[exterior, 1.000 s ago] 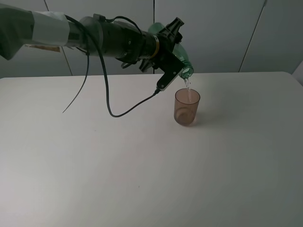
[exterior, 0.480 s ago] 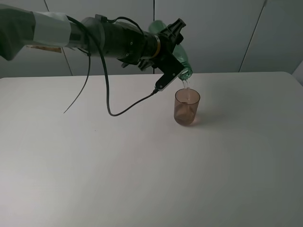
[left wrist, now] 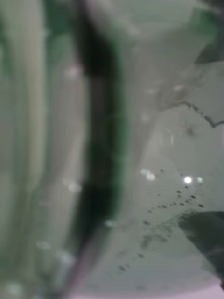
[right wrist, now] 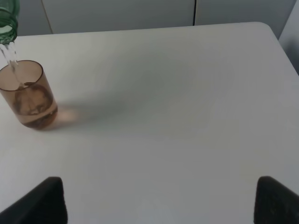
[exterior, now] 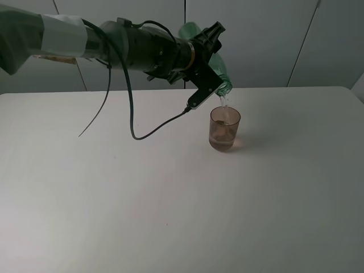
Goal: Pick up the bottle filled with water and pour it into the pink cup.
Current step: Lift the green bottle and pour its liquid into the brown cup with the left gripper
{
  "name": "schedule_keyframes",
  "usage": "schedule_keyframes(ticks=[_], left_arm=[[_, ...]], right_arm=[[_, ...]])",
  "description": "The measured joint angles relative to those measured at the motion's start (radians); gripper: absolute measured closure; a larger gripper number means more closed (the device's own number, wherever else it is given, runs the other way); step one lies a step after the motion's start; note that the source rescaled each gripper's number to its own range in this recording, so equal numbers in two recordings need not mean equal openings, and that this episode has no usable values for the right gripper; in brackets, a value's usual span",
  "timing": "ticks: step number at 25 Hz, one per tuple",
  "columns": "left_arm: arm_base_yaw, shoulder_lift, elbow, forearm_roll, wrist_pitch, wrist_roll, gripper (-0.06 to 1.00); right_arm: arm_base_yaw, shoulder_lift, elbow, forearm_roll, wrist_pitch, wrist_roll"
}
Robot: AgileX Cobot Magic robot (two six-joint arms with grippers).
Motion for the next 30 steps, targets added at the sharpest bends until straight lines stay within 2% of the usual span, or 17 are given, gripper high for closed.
schedule_keyframes(ticks=[18, 30], left_arm=[[-0.006, 0.000, 0.000, 0.000, 0.029, 0.000, 0.94], [-0.027, 0.000, 0.000, 0.000, 0.031, 0.054, 0.94]], right_arm=[[0.000, 0.000, 0.000, 0.000, 0.000, 0.000], [0.000, 0.000, 0.000, 0.000, 0.000, 0.000]])
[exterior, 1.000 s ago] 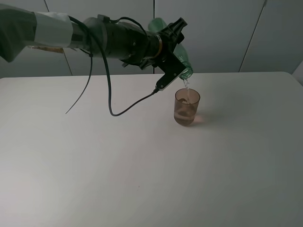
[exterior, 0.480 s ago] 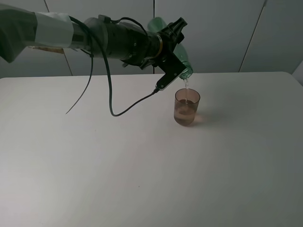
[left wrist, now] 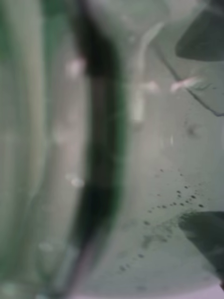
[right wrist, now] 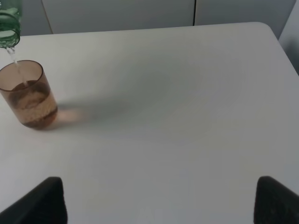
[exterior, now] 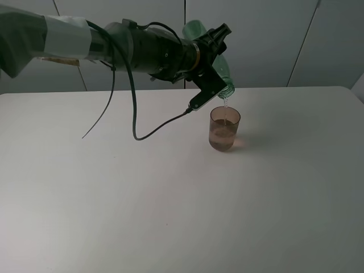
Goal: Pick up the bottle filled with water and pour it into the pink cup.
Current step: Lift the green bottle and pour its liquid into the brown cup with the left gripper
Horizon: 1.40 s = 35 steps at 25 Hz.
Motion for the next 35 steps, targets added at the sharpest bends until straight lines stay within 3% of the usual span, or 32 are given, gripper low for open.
schedule_keyframes(ticks=[19, 35], left_arm=[[-0.015, -0.002, 0.000, 0.000, 0.031, 0.101, 0.94], [-0.025, -0.003, 0.000, 0.000, 0.050, 0.111, 0.94]], right_arm=[[0.000, 0.000, 0.000, 0.000, 0.000, 0.000], [0.000, 0.000, 0.000, 0.000, 0.000, 0.000]])
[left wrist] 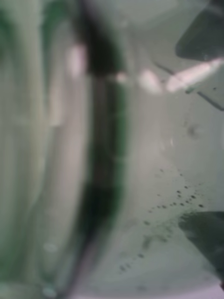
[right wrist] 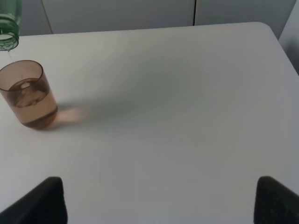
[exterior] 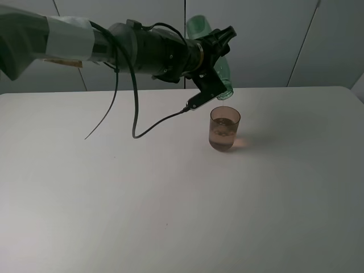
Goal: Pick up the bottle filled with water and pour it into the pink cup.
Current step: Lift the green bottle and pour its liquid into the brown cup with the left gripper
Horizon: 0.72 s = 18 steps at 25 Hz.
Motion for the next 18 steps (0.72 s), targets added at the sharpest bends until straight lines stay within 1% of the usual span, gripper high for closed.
schedule_keyframes(ticks=[11, 18], left_arm=[[-0.005, -0.002, 0.000, 0.000, 0.000, -0.004, 0.94], [-0.017, -0.006, 0.000, 0.000, 0.002, -0.073, 0.94]], right_arm=[[0.000, 0.000, 0.000, 0.000, 0.000, 0.000], [0.000, 0.000, 0.000, 0.000, 0.000, 0.000]])
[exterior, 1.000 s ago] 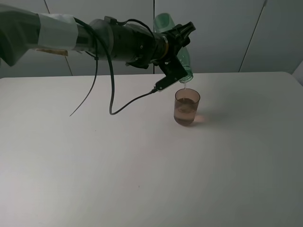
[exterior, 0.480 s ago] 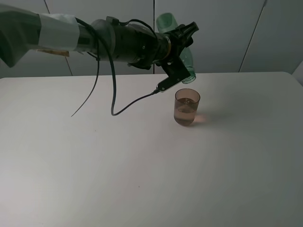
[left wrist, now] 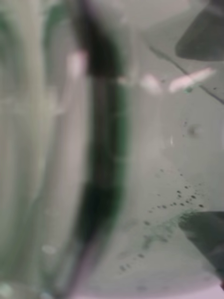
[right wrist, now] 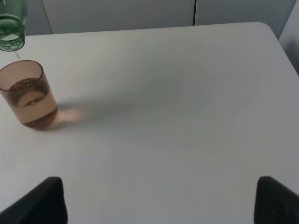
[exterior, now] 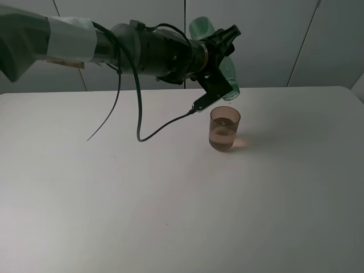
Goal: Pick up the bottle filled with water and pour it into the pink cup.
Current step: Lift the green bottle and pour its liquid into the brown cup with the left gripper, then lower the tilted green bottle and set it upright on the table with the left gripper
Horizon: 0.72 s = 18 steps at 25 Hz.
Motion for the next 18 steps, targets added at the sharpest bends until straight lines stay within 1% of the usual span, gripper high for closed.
schedule_keyframes(ticks=[6, 11, 14, 16, 18], left_arm=[[-0.011, -0.021, -0.001, 0.000, 0.002, -0.143, 0.94], [-0.019, -0.056, 0.022, -0.006, 0.031, -0.245, 0.94], [-0.020, -0.105, 0.096, -0.056, 0.040, -0.345, 0.94], [-0.015, -0.152, 0.168, -0.108, 0.039, -0.421, 0.94], [-0.002, -0.211, 0.235, -0.181, 0.011, -0.496, 0.94]], right_arm=[[0.000, 0.000, 0.000, 0.000, 0.000, 0.000], [0.000, 0.000, 0.000, 0.000, 0.000, 0.000], [0.000, 0.000, 0.000, 0.000, 0.000, 0.000], [0.000, 0.000, 0.000, 0.000, 0.000, 0.000], [0.000, 0.000, 0.000, 0.000, 0.000, 0.000]])
